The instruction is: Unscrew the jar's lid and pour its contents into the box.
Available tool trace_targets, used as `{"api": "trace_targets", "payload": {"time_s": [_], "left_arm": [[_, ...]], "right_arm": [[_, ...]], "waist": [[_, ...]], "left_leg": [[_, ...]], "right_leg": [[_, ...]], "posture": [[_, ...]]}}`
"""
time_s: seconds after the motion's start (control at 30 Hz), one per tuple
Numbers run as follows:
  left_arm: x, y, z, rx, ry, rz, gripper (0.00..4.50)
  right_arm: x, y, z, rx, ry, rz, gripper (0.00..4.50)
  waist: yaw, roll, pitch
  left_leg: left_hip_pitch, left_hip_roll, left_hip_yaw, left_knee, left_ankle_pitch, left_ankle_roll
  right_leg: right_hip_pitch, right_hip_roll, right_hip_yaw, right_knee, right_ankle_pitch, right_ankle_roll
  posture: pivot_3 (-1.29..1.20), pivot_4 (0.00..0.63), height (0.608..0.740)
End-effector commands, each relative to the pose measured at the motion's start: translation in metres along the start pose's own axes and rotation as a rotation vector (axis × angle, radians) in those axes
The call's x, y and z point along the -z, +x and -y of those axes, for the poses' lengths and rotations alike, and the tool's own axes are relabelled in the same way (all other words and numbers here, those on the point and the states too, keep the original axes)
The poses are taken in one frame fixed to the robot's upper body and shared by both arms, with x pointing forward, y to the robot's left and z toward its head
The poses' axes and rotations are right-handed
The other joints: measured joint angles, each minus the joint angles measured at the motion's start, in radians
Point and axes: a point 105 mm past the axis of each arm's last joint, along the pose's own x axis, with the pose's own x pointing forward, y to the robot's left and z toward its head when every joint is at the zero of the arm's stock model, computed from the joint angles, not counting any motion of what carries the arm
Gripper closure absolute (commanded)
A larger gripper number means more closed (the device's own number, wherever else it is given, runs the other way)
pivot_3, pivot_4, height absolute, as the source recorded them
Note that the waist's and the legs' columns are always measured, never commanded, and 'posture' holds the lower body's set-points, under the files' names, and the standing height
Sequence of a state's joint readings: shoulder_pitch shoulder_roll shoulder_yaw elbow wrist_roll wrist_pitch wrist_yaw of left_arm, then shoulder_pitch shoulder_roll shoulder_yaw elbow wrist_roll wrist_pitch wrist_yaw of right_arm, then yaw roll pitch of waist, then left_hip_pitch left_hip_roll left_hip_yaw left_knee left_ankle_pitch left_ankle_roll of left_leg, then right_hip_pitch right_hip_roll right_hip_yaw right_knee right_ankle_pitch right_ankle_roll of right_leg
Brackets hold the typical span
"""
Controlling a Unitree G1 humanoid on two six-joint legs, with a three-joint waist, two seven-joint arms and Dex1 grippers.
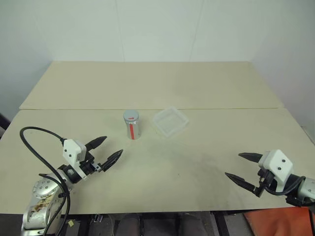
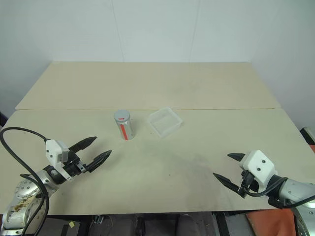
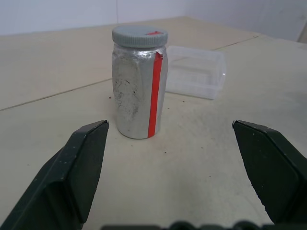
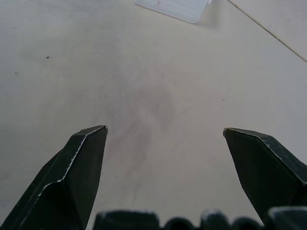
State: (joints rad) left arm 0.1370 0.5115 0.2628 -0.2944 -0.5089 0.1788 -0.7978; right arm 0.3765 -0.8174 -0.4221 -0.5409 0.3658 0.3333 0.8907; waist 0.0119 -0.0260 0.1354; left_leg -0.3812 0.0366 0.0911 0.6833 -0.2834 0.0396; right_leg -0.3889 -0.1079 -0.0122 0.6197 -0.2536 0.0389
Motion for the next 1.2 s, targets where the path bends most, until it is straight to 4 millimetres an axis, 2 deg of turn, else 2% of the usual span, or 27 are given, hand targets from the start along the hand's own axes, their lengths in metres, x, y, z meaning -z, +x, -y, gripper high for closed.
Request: {"api": "trace_targets", "payload": {"time_s": [0.03,0.43,0.57,0.8,0.97,1.2], "left_arm": [[-0.003,-0.001,-0.002,-0.009,0.026,0.017,0.00],[0.003,0.007,-0.002,-0.036,0.051,0.041,0.00],[0.005,0.020,0.003,-0.142,0.108,0.101,0.00],[0.007,0.042,0.013,-0.302,0.102,0.195,0.00],[0.009,0.067,0.018,-0.351,0.071,0.221,0.00],[0.009,0.083,0.016,-0.363,0.080,0.228,0.00]], "right_arm": [[-0.010,0.000,0.002,0.003,-0.060,0.030,0.02],[-0.016,0.003,0.004,0.025,-0.068,0.058,0.02],[-0.020,0.008,0.003,0.042,-0.056,0.088,0.02],[-0.030,0.021,0.000,0.065,-0.037,0.143,0.02],[-0.036,0.026,-0.002,0.062,-0.036,0.163,0.02],[-0.040,0.028,0.002,0.065,-0.043,0.170,0.02]], "waist": [[0.000,0.000,0.000],[0.000,0.000,0.000],[0.002,0.000,0.000],[0.001,0.000,0.000],[0.004,0.000,0.000],[-0.001,0.000,0.000]], "left_leg": [[0.000,0.000,0.000,0.000,0.000,0.000],[0.000,0.000,0.000,0.000,0.000,0.000],[0.000,0.000,0.000,0.000,0.000,0.000],[0.000,-0.001,0.000,0.001,0.000,0.000],[-0.001,-0.001,-0.001,0.003,0.000,0.000],[-0.002,-0.001,-0.002,0.005,0.000,0.000]], "right_leg": [[0.000,0.000,0.000,0.000,0.000,0.000],[0.000,0.000,0.000,0.000,0.000,0.000],[0.000,0.000,0.000,0.000,0.000,0.000],[0.000,-0.001,0.000,0.001,0.000,0.000],[0.000,-0.001,0.000,0.003,0.000,0.000],[0.000,-0.001,-0.001,0.005,0.000,0.000]], "posture": [[0.00,0.150,0.740],[0.00,0.150,0.740],[0.00,0.150,0.740],[0.00,0.150,0.740],[0.00,0.150,0.740],[0.00,0.150,0.740]]}}
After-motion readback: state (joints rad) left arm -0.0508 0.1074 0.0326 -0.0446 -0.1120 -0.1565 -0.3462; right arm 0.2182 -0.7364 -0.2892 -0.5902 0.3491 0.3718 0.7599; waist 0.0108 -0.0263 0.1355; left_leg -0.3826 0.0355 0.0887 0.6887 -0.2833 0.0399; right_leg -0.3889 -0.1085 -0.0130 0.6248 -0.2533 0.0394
